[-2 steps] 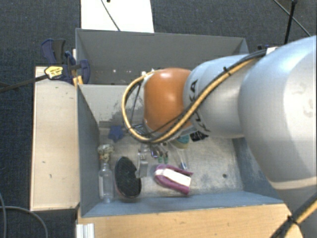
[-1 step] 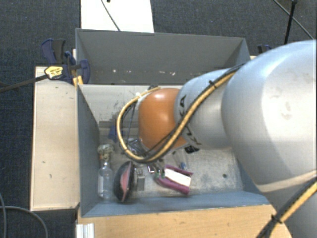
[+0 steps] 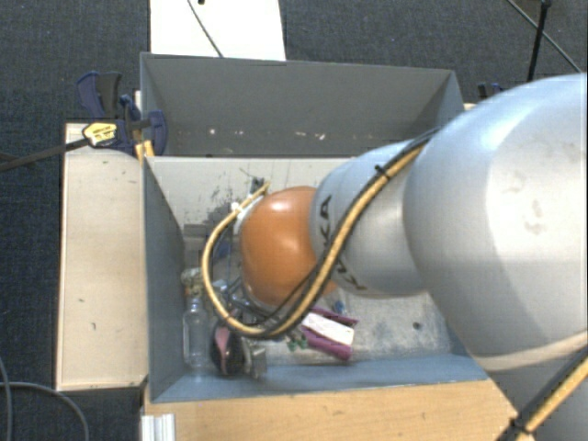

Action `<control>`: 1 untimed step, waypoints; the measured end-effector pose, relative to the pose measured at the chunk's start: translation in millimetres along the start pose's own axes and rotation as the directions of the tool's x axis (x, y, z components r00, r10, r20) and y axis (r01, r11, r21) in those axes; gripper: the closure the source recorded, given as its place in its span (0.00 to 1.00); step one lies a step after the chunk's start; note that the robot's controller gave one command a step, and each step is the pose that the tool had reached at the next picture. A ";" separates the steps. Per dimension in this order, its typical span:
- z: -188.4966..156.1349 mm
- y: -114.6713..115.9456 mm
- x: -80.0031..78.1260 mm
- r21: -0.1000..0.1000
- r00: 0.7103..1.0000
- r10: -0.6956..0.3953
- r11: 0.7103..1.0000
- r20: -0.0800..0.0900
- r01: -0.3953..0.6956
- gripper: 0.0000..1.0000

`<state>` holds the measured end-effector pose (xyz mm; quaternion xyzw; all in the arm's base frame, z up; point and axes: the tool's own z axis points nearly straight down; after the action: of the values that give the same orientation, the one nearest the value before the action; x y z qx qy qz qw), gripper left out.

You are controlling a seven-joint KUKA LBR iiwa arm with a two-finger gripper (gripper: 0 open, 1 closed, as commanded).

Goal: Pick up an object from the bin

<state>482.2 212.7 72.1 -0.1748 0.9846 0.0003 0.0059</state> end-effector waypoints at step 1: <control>2.1 0.0 3.2 0.000 1.000 0.006 1.000 -0.011 -0.006 1.00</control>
Offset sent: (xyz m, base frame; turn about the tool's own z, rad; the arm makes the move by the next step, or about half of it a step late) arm 0.0000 0.0000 0.0000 0.0000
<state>479.3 211.6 69.9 -0.1716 0.9852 -0.0005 0.0004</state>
